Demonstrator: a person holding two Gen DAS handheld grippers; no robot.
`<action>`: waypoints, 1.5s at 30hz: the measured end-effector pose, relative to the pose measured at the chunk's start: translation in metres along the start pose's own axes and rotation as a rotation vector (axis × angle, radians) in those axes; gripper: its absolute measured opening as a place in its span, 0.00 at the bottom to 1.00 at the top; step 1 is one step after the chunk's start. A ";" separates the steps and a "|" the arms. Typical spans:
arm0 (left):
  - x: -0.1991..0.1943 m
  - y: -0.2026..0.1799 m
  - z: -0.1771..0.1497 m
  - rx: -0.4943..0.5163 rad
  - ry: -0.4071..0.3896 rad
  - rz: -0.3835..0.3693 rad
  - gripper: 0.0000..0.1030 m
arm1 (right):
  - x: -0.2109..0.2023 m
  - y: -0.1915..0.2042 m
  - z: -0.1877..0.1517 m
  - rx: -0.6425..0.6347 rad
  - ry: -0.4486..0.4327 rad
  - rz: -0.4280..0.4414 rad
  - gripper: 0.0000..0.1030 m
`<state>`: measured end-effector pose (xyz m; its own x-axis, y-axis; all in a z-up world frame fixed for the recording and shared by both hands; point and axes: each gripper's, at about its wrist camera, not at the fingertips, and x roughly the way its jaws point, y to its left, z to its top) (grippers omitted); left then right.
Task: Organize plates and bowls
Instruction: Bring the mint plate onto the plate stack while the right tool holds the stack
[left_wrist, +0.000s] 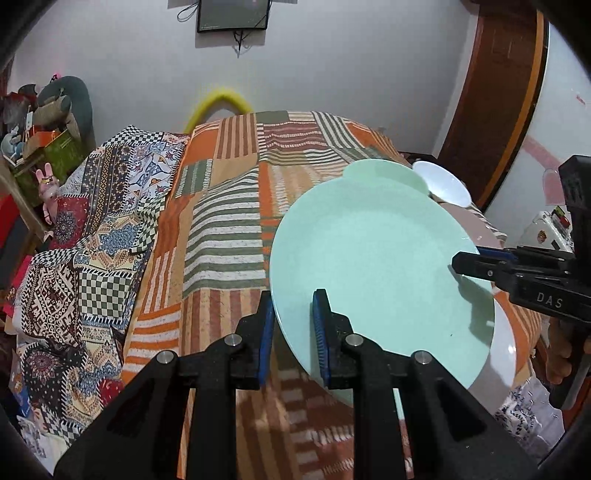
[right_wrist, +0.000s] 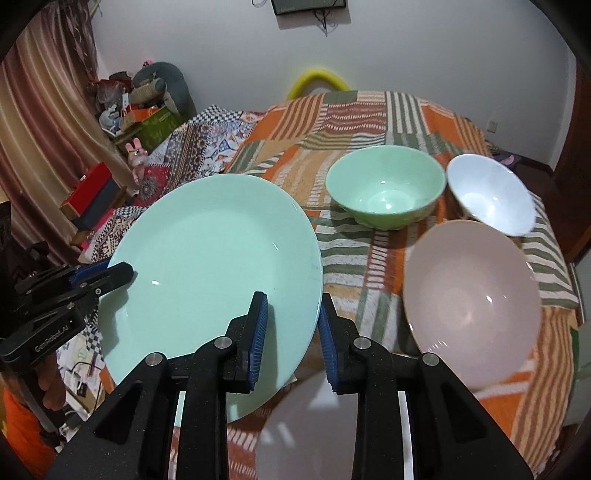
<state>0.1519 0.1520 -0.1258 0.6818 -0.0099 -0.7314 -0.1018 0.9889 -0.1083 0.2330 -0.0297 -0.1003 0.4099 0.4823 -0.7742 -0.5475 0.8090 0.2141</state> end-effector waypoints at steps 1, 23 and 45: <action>-0.004 -0.004 -0.003 0.002 0.001 -0.002 0.19 | -0.005 -0.001 -0.004 0.002 -0.006 0.000 0.24; -0.027 -0.086 -0.044 0.068 0.068 -0.066 0.19 | -0.068 -0.044 -0.071 0.086 -0.068 -0.040 0.24; 0.035 -0.126 -0.082 0.103 0.260 -0.102 0.19 | -0.058 -0.080 -0.134 0.241 0.006 -0.049 0.24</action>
<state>0.1289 0.0144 -0.1932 0.4752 -0.1343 -0.8696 0.0404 0.9906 -0.1309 0.1552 -0.1676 -0.1529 0.4268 0.4387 -0.7908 -0.3370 0.8886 0.3111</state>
